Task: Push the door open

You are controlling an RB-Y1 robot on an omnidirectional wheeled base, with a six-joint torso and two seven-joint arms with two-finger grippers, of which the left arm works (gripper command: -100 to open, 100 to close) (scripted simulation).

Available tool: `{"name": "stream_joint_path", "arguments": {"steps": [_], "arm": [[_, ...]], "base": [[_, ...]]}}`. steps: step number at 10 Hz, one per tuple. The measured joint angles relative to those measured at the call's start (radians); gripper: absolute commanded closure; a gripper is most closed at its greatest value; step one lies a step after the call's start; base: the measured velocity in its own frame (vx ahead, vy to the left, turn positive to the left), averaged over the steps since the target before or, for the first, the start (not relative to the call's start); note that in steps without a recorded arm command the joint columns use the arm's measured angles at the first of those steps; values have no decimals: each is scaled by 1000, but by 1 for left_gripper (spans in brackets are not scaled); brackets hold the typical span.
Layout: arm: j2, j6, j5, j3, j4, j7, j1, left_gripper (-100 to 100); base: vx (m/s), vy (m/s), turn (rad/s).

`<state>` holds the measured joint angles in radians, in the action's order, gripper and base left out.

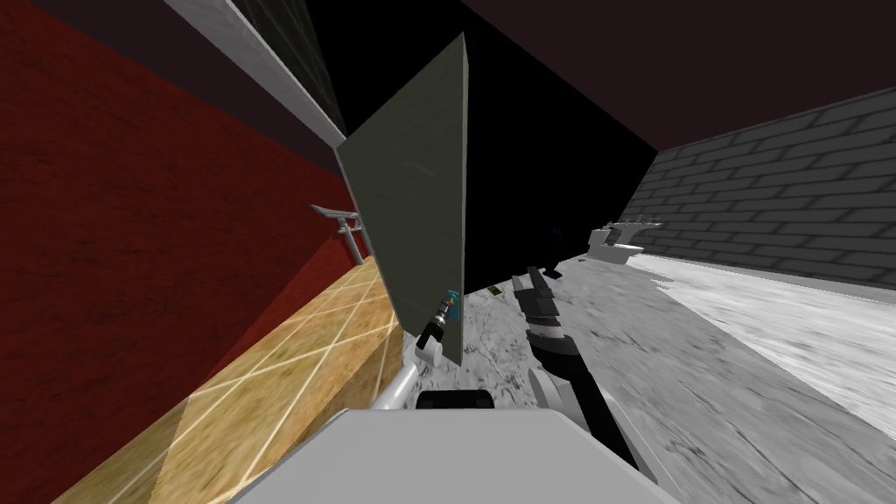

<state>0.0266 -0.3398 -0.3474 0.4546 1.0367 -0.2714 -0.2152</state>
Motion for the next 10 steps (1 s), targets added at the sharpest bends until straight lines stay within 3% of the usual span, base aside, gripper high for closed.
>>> {"name": "stream_joint_path", "arguments": {"steps": [2, 4, 5, 6, 9, 10], "arm": [[-7, -10, -1, -29, -13, -1, -13, 100], [-25, -9, -2, -62, -16, -6, -20, 100], [-38, -11, -4, -78, -25, -6, -25, 100], [-39, -14, -4, -82, -24, -6, -28, 100], [-13, -6, -7, -107, -27, -10, -27, 100], [-2, -21, -11, -116, -61, -1, -48, 100]], "base": [[134, -183, 90], [122, -175, 79], [57, -75, 38], [111, -108, 33], [120, -166, 80], [142, -220, 104]]}}
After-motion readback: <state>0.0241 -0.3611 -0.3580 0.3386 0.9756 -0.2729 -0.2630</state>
